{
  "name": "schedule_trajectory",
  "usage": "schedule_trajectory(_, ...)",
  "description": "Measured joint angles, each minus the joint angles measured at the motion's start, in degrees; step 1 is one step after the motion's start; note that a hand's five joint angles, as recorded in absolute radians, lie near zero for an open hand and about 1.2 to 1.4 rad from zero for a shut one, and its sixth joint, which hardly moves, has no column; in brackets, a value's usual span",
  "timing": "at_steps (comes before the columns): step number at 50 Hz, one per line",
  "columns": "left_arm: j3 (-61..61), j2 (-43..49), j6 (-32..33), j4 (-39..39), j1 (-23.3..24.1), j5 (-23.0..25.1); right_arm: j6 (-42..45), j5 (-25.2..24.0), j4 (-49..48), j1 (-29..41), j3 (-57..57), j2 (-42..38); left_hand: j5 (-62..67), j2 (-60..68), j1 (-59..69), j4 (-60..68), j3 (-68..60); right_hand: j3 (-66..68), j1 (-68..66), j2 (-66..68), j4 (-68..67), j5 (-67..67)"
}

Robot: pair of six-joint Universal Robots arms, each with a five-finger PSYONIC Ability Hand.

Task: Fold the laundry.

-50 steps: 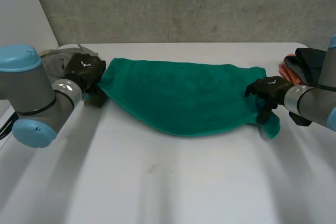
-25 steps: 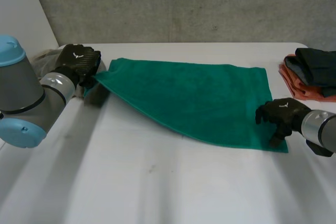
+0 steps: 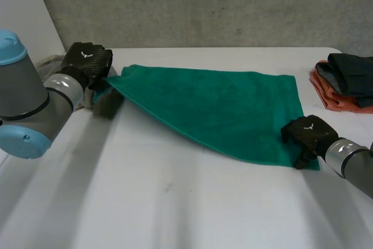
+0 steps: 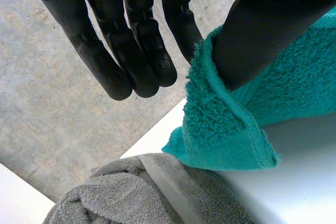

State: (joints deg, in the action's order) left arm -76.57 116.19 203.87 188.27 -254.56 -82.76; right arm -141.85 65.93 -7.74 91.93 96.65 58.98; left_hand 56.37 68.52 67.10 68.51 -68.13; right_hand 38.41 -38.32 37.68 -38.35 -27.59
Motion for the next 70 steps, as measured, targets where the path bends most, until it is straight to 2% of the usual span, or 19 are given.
schedule_trajectory(14, -0.1, -0.19, -0.42, -0.1, 0.39, -0.04, -1.83, 1.55, -5.04, 0.19, -0.74, -0.95, 0.0, 0.0, 0.0, 0.0, 0.0, 2.66, -2.62, 3.14, -2.66, -0.26)
schedule_trajectory(19, -0.25, -0.32, -0.39, -0.16, 0.31, -0.13, -2.65, 2.4, -6.49, 0.95, -1.48, -0.95, 0.0, 0.0, 0.0, 0.0, 0.0, 6.86, -7.2, 7.61, -6.85, -7.18)
schedule_trajectory(25, -0.57, -0.36, -0.22, -0.87, 0.05, -0.54, -2.67, 2.54, -6.64, 1.84, -2.68, -1.18, 0.0, 0.0, 0.0, 0.0, 0.0, 26.67, -25.86, 27.66, -26.89, -27.52)
schedule_trajectory(32, -2.52, -1.43, 0.68, -4.93, -0.59, -1.5, -2.97, 1.9, -4.03, 1.7, -2.87, 1.04, 0.0, 0.0, 0.0, 0.0, 0.0, 29.43, -26.17, 29.62, -29.98, -29.18)
schedule_trajectory(35, -4.68, -3.08, 2.16, -8.87, -0.9, -2.19, -2.24, 1.4, -0.09, 1.04, -2.4, 3.65, 0.0, 0.0, 0.0, 0.0, 0.0, 29.43, -26.17, 29.62, -29.99, -29.18)
schedule_trajectory(37, -7.2, -5.06, 4.26, -13.44, -1.16, -2.89, -0.29, 0.76, 5.92, -0.1, -2.05, 6.59, 0.0, 0.0, 0.0, 0.0, 0.0, 29.43, -26.17, 29.62, -29.99, -29.18)
schedule_trajectory(44, -19.0, -12.11, 15.73, -32.59, -2.52, -3.6, 16.25, -0.49, 34.55, -5.94, -2.54, 11.43, 0.0, 0.0, 0.0, 0.0, 0.0, 29.53, -26.17, 29.62, -30.03, -29.49)
schedule_trajectory(47, -21.88, -13.04, 19.13, -36.18, -2.99, -2.32, 23.47, 0.04, 43.85, -7.4, -4.12, 10.74, 0.0, 0.0, 0.0, 0.0, 0.0, 29.56, -26.17, 29.62, -30.05, -29.49)
schedule_trajectory(51, -22.2, -12.67, 21.16, -36.88, -3.11, -0.84, 26.59, 0.79, 48.69, -7.72, -6.61, 9.22, 0.0, 0.0, 0.0, 0.0, 0.0, 29.56, -26.17, 29.62, -30.06, -29.49)
schedule_trajectory(54, -18.89, -10.39, 21.71, -35.21, -2.98, -0.16, 24.53, 1.49, 49.64, -7.08, -10.48, 6.8, 0.0, 0.0, 0.0, 0.0, 0.0, 29.56, -26.17, 29.62, -30.06, -29.49)
schedule_trajectory(58, -10.94, -5.66, 20.97, -31.46, -2.62, -0.44, 17.27, 2.13, 47.76, -5.79, -16.48, 3.31, 0.0, 0.0, 0.0, 0.0, 0.0, 29.56, -26.17, 29.62, -30.06, -29.49)
schedule_trajectory(63, 3.57, 3.34, 19.03, -25.3, -1.65, -0.95, 7.8, 3.5, 45.52, -3.87, -26.05, -2.06, 0.0, 0.0, 0.0, 0.0, 0.0, 29.56, -26.17, 29.62, -30.07, -29.49)
schedule_trajectory(70, 22.36, 16.72, 17.93, -21.86, 0.39, -1.84, 1.9, 7.21, 44.28, -1.17, -38.32, -9.96, 0.0, 0.0, 0.0, 0.0, -0.01, 29.56, -26.17, 29.62, -30.07, -29.49)
